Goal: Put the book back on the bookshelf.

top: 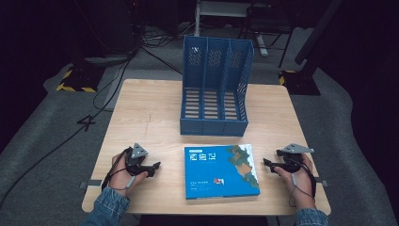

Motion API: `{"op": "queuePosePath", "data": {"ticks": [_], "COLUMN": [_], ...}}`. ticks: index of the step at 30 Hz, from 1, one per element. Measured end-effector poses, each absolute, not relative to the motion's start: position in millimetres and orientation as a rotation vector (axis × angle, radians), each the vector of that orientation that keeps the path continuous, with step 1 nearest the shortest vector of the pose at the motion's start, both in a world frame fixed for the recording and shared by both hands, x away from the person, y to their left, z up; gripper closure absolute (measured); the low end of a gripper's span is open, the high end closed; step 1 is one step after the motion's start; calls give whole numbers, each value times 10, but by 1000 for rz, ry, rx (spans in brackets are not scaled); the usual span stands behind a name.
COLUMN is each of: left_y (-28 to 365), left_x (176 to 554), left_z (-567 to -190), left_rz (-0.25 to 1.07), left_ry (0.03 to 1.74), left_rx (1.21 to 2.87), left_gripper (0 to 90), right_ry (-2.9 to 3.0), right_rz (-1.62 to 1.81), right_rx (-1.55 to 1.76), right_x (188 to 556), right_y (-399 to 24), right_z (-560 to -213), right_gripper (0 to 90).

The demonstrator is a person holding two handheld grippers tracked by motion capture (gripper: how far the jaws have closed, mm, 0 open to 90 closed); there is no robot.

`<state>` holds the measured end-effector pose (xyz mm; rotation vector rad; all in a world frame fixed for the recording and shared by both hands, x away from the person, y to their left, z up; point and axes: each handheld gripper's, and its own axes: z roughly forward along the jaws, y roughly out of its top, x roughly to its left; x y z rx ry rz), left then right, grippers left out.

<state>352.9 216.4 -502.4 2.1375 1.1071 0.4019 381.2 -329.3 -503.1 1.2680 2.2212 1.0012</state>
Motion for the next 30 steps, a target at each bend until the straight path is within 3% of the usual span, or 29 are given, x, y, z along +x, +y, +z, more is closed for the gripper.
{"op": "queuePosePath", "data": {"ticks": [2, 14, 22, 30], "left_y": [2145, 2057, 1819, 1612], "left_x": [3518, 3482, 3395, 3353], "left_z": [-5002, -4837, -4734, -4742], "left_rz": [386, 373, 295, 221], "left_ry": [1110, 1075, 1018, 954], "left_rx": [2138, 2122, 2109, 2117], "left_gripper": [295, 317, 326, 330], "right_ry": [2221, 2227, 2377, 2573], "right_rz": [1003, 1107, 1172, 1174], "right_rx": [1290, 1156, 975, 807], "right_x": [3808, 3608, 3481, 3339], "right_y": [-3310, -3151, -2630, -2203], "right_z": [-5001, -4622, -4502, -4596], "right_gripper": [309, 280, 257, 200]}}
